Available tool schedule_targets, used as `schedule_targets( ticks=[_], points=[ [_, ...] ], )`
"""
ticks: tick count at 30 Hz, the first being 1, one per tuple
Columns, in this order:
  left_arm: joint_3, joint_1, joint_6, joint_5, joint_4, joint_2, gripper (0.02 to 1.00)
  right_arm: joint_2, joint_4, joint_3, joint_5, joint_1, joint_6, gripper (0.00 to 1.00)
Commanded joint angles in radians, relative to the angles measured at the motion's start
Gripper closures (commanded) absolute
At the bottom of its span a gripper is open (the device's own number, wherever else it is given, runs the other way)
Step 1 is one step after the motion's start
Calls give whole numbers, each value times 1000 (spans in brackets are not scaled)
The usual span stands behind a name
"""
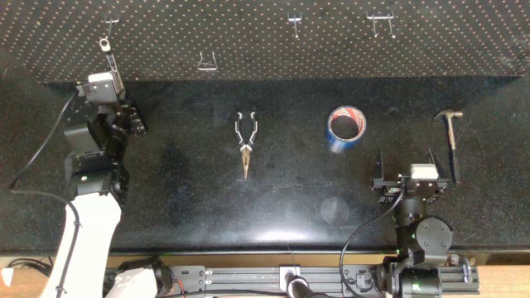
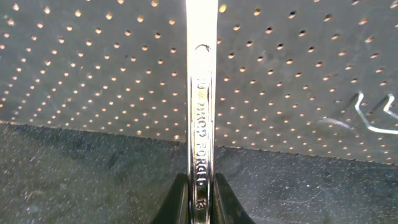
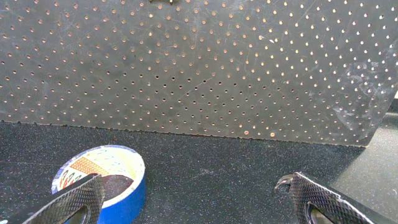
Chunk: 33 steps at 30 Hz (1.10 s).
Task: Place Tools Onto Pegboard
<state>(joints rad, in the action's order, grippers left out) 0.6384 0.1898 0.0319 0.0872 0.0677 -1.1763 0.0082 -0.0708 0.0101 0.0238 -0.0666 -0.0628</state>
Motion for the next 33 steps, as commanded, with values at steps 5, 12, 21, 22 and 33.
schedule_targets(
  ticks=[5, 12, 21, 22, 33],
  points=[
    [31, -1, 13, 41, 83, 2, 989, -7, -2, -6, -6, -4, -6, 27],
    [31, 0, 13, 41, 82, -10, 991, -7, -2, -6, -6, -4, -6, 25],
    [29, 0, 13, 11, 27, -10, 991, -7, -2, -6, -6, -4, -6, 27],
    [29, 0, 13, 11, 27, -10, 991, -7, -2, -6, -6, -4, -6, 25],
    [29, -1, 13, 30, 69, 5, 989, -7, -2, -6, -6, -4, -6, 27]
  ],
)
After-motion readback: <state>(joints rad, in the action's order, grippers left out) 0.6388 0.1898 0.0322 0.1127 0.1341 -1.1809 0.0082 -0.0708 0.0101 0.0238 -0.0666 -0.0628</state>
